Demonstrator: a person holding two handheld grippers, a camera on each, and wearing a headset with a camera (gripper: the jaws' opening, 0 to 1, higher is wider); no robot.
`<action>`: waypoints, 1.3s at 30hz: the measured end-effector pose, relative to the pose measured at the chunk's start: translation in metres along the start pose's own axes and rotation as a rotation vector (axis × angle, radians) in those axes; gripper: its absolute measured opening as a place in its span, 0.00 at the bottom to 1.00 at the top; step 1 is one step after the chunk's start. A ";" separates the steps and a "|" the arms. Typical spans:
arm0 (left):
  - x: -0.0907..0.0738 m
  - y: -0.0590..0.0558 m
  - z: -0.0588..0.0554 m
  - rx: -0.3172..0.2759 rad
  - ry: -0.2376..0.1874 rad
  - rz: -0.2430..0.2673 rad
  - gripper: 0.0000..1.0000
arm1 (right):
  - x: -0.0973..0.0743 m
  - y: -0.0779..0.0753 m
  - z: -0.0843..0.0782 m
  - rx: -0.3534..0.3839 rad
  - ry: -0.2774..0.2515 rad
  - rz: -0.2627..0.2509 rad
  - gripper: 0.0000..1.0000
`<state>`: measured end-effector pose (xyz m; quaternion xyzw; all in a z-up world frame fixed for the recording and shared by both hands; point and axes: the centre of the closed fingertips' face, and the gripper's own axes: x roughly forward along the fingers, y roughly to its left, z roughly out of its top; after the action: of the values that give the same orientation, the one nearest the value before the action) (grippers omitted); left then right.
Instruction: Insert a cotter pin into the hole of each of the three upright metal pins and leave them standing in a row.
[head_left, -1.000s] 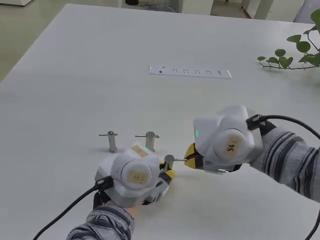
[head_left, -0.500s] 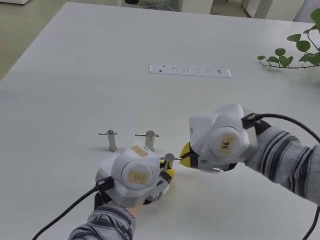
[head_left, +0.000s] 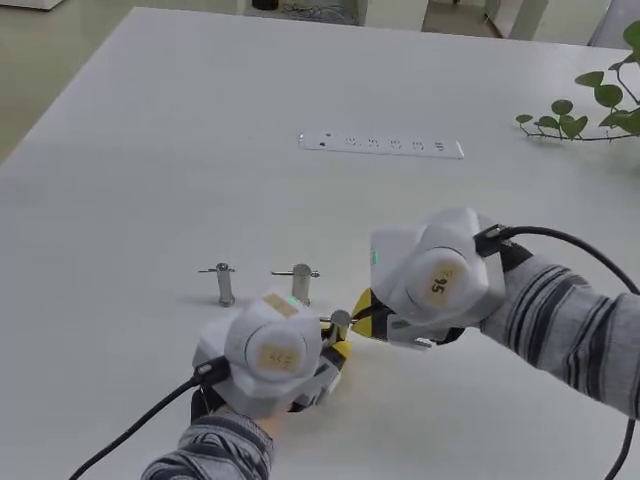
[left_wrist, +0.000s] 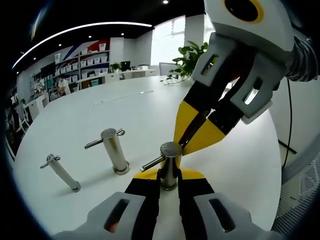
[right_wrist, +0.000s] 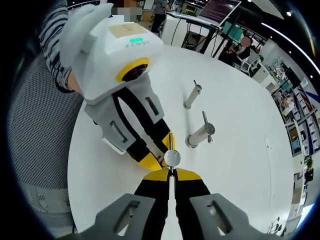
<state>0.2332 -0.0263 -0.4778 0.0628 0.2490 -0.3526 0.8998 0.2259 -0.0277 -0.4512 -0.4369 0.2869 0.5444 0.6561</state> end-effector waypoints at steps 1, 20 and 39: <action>0.000 0.000 0.000 0.002 0.001 0.001 0.10 | 0.000 0.000 0.000 0.000 -0.001 0.000 0.00; 0.000 0.000 0.000 -0.010 0.003 0.000 0.10 | -0.010 -0.001 -0.001 0.023 -0.032 -0.011 0.00; 0.000 0.000 -0.001 -0.005 0.005 0.000 0.10 | -0.009 0.000 0.003 0.032 -0.039 0.002 0.00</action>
<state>0.2330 -0.0265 -0.4785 0.0614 0.2521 -0.3517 0.8994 0.2234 -0.0293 -0.4419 -0.4152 0.2831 0.5488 0.6680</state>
